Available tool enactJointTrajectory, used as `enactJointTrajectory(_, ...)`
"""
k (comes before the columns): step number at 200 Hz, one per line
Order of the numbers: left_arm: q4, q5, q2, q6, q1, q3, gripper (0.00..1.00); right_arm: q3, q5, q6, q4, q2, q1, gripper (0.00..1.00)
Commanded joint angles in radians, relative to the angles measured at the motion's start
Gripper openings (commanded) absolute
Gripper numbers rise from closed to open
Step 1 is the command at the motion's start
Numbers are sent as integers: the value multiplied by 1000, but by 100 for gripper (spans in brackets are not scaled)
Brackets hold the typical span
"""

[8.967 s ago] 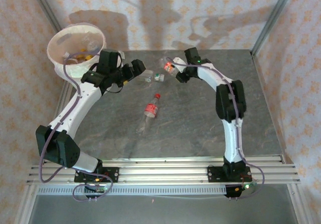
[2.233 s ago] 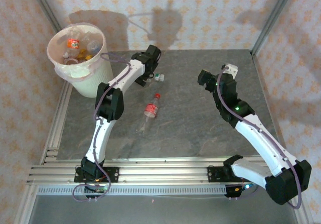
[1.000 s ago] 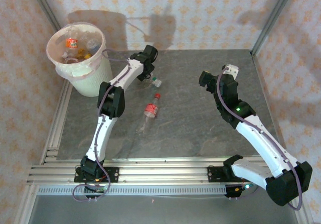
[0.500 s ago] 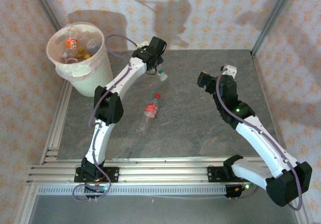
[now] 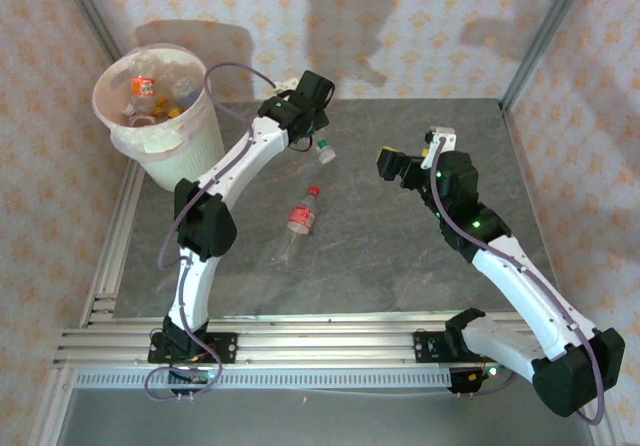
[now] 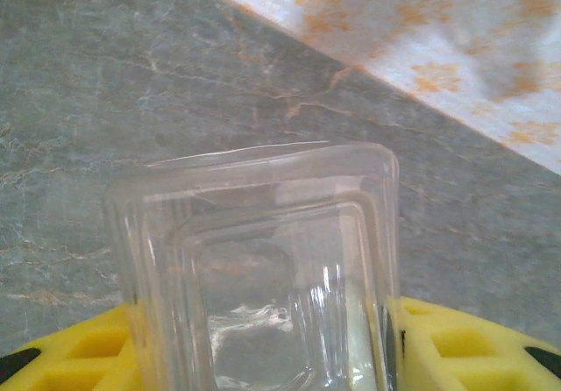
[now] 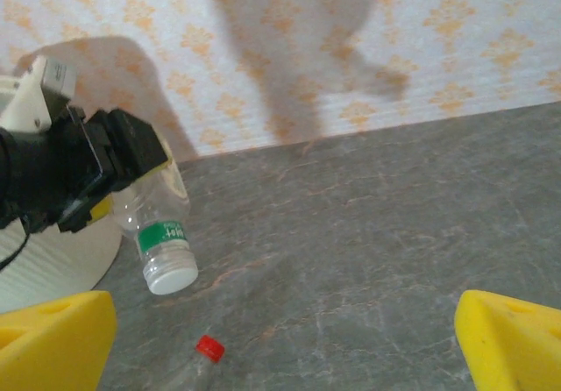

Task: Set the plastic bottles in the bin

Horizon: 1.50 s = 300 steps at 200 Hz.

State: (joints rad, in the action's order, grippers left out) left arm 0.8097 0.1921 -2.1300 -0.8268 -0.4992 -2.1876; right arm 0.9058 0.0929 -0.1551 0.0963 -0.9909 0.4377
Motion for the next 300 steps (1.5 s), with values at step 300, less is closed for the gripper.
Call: enactJointTrajectory(300,140,273,699,373,521,108,39,67,86,88,-131,-78,103,99)
